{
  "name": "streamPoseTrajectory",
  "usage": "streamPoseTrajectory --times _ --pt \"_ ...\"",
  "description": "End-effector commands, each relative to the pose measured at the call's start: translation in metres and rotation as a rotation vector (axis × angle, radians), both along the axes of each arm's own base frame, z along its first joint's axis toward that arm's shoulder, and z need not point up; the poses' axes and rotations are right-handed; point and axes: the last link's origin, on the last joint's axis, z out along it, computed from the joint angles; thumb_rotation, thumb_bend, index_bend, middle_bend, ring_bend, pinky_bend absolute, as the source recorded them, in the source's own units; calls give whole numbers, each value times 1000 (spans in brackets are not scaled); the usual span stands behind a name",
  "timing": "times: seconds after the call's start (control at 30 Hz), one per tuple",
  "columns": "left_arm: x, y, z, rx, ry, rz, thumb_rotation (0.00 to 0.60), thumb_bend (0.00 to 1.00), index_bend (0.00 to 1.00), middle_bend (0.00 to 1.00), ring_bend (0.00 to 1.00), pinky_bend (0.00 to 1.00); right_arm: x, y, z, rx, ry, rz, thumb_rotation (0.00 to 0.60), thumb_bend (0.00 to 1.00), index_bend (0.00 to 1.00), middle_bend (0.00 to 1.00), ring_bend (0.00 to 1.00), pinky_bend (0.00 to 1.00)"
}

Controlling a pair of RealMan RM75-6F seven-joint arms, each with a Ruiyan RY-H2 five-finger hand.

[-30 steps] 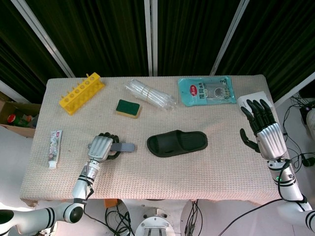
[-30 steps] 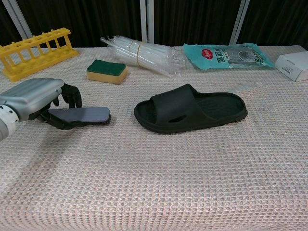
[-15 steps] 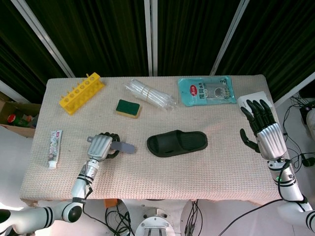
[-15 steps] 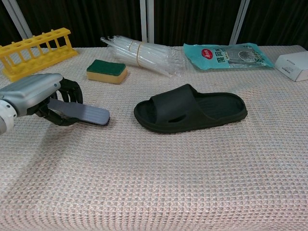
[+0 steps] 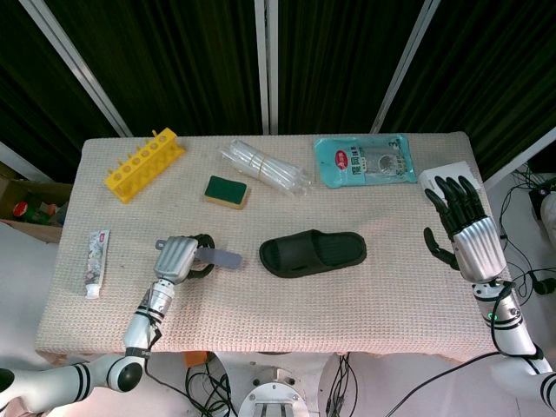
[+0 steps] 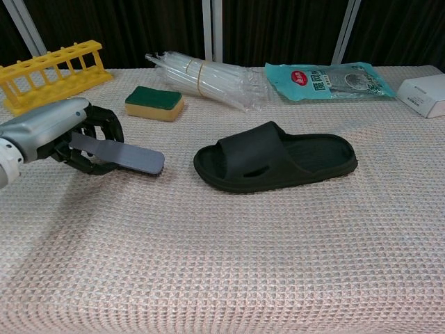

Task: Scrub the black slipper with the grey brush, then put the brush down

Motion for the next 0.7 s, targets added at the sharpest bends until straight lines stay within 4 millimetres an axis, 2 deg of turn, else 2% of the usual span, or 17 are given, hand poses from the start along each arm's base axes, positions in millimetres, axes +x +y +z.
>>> streamPoseTrajectory --times 0.03,0.47,0.7 --pt "1 2 2 -18 -51 22 600 413 681 674 633 626 0 0 0 1 0 0 600 480 0 0 0 0" --pt "6 5 11 -77 -191 62 600 422 699 699 660 645 2 -1 -1 5 7 1 600 480 0 0 0 0" --pt "17 11 30 -57 -300 67 600 424 698 698 660 645 1 -1 -2 17 23 -12 600 479 0 0 0 0"
